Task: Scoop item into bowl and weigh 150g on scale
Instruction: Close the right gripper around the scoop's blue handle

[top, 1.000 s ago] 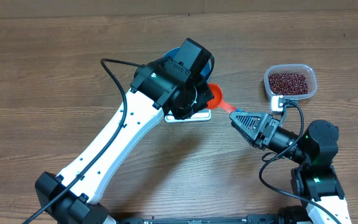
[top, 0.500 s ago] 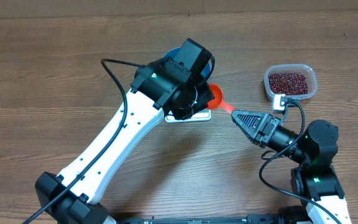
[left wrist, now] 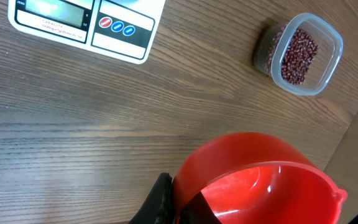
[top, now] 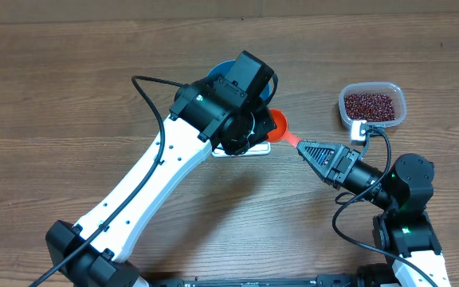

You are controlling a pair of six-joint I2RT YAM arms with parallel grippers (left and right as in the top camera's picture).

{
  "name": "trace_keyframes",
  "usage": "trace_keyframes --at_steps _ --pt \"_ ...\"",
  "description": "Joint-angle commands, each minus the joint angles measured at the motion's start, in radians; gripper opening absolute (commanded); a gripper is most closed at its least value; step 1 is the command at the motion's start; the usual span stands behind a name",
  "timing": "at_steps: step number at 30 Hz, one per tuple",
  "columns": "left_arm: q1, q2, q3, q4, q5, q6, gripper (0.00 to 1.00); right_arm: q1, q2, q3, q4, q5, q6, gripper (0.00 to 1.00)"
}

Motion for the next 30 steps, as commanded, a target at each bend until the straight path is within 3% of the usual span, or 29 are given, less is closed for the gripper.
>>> trace_keyframes --at_steps 1,13,17,22,30 --pt "-0.003 -0.010 0.018 -0.005 -0.003 0.019 0.04 0.006 0.000 0.027 0.011 0.010 -0.006 0.21" --pt "-0.003 -0.010 0.018 -0.011 -0.003 0.019 0.04 0.006 0.000 0.027 0.018 0.010 -0.006 0.13" --pt "-0.003 -0.010 0.018 -0.010 -0.003 0.019 0.04 0.006 0.000 0.027 0.018 0.010 -0.006 0.28" --pt "-0.003 -0.010 0.018 -0.011 -0.003 0.019 0.04 0.006 0.000 0.027 0.032 0.007 0.002 0.36" --pt "-0.018 -0.010 0.018 0.004 -0.003 0.017 0.04 0.006 0.000 0.027 0.033 0.007 0.005 0.38"
